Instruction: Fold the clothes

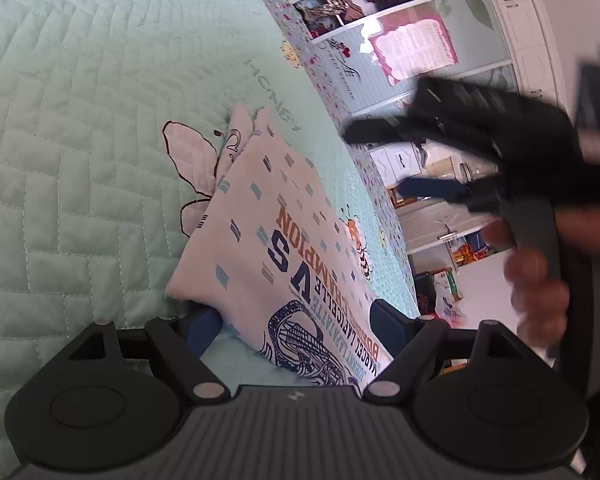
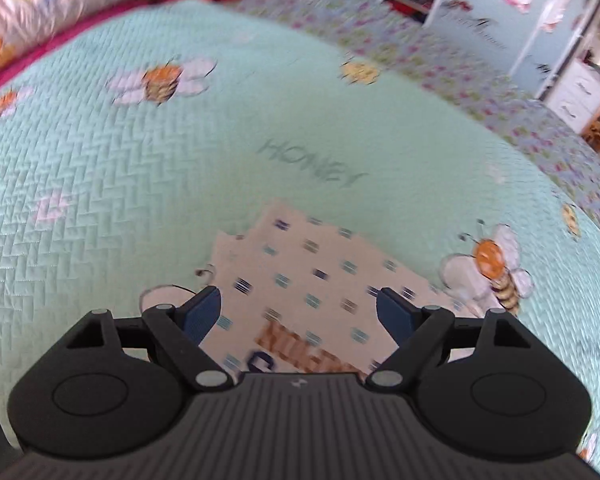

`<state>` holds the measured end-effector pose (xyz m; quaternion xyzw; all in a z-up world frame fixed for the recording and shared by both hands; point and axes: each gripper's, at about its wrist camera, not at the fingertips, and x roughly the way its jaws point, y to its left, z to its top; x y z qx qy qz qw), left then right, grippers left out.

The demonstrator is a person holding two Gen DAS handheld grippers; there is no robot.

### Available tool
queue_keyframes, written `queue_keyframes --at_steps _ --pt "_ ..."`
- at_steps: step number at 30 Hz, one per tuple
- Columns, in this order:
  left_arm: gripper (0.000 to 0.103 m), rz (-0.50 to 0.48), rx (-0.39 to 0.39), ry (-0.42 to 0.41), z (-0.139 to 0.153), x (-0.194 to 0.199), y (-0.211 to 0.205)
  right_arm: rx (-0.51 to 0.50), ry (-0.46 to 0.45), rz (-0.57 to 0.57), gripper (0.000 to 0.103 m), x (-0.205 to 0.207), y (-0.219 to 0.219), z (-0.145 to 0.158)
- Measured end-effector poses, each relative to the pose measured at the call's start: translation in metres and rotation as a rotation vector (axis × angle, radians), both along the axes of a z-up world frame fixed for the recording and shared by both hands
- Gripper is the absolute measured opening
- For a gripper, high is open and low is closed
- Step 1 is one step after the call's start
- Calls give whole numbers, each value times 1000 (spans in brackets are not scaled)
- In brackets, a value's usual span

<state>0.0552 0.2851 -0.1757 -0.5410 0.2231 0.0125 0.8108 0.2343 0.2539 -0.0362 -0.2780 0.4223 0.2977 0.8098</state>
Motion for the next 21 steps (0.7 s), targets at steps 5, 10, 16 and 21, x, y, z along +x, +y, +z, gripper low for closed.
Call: queue_keyframes --at_steps 5,10,16,21 --pt "89 -9 -79 13 0 3 8 -245 107 -16 85 10 78 -44" --pt "89 -7 -141 8 -2 -1 14 -365 104 -66 85 13 109 -76" --pt "89 0 -125 12 1 -6 15 -423 97 -87 84 23 120 -93" --pt "89 -1 -115 8 3 -6 15 -396 132 -169 45 36 100 -88"
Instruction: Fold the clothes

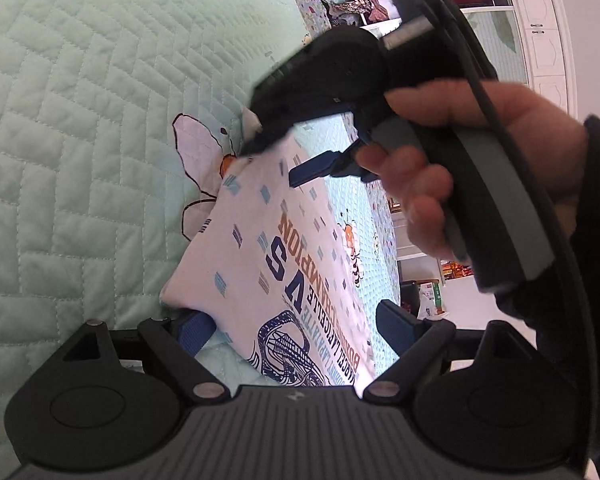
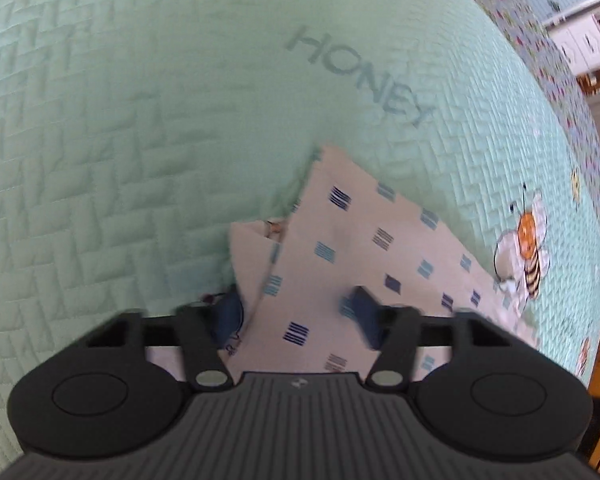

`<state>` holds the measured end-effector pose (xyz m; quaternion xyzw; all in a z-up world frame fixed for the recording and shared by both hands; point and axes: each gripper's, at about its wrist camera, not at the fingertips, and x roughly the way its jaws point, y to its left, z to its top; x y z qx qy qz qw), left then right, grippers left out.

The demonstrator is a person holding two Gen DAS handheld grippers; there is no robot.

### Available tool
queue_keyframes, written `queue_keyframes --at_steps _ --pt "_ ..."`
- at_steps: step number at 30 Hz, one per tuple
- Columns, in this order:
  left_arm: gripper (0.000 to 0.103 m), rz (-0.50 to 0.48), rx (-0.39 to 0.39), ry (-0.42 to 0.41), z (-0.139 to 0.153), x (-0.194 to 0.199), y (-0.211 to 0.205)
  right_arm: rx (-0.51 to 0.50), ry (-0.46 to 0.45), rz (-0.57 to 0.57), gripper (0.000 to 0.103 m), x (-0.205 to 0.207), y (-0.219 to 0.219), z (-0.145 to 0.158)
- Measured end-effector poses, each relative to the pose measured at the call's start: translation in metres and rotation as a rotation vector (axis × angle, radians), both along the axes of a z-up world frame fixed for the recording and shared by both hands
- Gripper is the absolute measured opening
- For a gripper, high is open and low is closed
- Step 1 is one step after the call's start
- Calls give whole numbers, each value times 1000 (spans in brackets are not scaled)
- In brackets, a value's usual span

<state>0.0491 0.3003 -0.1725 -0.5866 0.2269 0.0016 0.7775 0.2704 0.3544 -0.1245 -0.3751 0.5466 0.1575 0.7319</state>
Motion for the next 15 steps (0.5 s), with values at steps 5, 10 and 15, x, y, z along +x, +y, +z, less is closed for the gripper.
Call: queue_keyframes --at_steps 5,10,15 --pt "66 -8 50 -21 -3 -1 0 38 -17 -3 18 -4 -8 12" --pt "24 -19 85 3 -13 6 1 113 -17 -26 16 -2 -18 24" --pt "14 -21 118 -12 -12 6 -2 227 -2 -75 16 10 -37 35"
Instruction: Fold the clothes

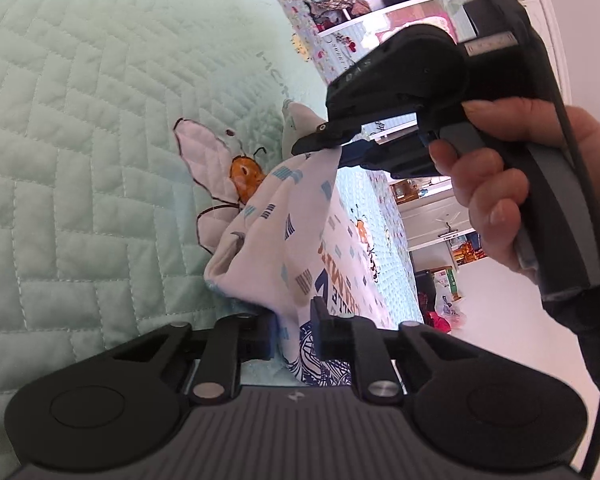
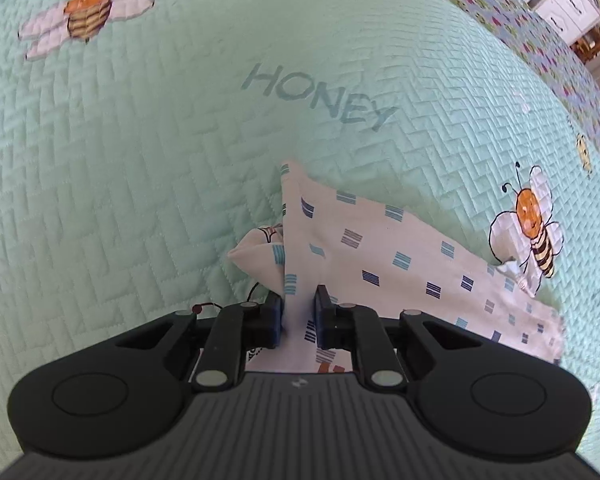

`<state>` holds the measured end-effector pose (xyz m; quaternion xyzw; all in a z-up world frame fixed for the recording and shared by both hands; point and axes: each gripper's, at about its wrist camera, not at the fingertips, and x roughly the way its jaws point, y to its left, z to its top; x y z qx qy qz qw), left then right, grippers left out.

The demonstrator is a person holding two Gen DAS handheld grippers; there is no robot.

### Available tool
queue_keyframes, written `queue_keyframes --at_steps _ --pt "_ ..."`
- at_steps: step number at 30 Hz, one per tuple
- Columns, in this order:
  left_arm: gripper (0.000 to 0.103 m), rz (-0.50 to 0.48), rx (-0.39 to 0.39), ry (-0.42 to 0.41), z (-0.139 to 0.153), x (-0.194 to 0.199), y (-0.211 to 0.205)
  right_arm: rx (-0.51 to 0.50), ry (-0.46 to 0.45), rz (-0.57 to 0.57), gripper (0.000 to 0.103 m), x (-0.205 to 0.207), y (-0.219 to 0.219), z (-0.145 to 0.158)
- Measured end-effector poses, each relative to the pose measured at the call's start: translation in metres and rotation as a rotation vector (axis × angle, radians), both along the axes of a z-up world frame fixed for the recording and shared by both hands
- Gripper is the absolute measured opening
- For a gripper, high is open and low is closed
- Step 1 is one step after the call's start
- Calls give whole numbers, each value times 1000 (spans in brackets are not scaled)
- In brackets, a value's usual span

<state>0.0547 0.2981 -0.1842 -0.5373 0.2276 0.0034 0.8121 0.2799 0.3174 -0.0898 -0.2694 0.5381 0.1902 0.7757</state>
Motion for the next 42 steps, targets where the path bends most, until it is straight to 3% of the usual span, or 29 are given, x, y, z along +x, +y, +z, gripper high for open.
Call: queue_keyframes --at_steps 5,13,18,21,26,30,35,38,42 --pt "8 2 70 -22 4 -1 -4 84 0 -32 15 4 -21 14" --pt "2 2 311 -98 40 -7 -27 224 -11 -57 15 2 -61 44" --pt "2 -4 514 -95 60 0 -60 348 -11 -91 15 2 -107 69" --pt "2 -19 678 -95 76 10 -87 424 -8 -119 15 5 -140 81" --pt "2 -123 942 -152 102 38 -141 563 -14 -199 15 18 -211 100" --pt "2 -236 1053 -166 116 68 -187 685 -35 -278 15 34 -278 109" --pt "2 -408 1215 -90 97 107 -248 812 -22 -345 13 55 -355 88" --pt "2 -504 1297 -15 72 124 -274 887 -12 -392 10 70 -395 55" --pt "5 -604 1379 62 46 124 -294 904 48 -475 10 80 -433 2"
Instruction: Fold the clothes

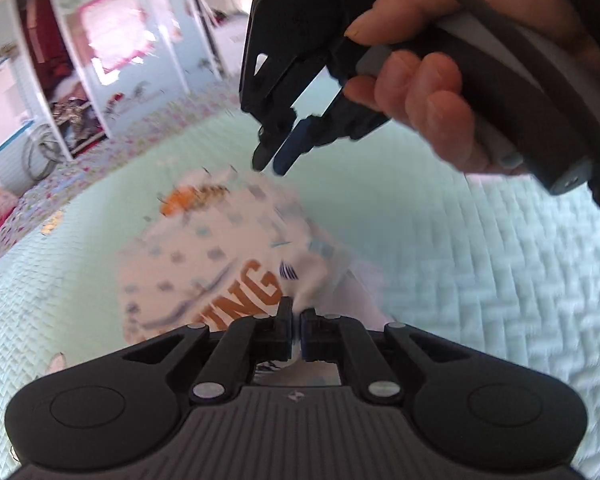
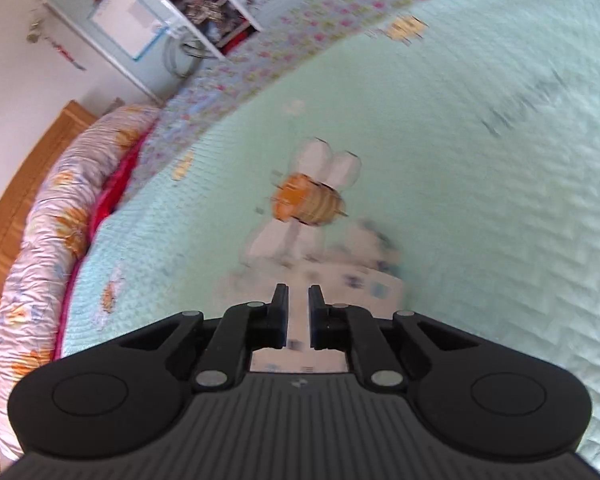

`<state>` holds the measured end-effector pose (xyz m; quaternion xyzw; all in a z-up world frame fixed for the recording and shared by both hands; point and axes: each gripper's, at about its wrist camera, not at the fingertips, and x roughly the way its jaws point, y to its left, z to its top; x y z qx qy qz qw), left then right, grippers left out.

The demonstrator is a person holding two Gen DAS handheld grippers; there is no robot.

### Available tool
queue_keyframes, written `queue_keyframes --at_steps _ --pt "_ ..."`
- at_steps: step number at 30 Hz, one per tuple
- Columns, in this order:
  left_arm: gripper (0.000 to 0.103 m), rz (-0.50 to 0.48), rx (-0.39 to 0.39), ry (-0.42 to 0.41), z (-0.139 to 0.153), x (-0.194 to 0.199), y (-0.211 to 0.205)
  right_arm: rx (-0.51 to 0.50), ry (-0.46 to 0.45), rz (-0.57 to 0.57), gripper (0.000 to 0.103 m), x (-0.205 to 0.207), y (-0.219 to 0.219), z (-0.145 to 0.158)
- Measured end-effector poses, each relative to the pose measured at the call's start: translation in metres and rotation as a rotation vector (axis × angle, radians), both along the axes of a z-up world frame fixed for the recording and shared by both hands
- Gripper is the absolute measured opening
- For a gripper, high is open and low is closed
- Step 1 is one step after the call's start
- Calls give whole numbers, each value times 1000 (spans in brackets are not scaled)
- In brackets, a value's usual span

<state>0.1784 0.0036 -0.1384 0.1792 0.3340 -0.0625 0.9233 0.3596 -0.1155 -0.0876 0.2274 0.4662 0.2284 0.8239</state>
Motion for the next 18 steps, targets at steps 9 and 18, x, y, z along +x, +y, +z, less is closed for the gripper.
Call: queue_keyframes --at_steps 9,18 --pt "31 -81 94 19 -9 -24 -23 26 35 -45 25 -11 -27 -42" --pt "32 -82 114 24 -13 -24 -35 89 51 -77 59 38 -12 -47"
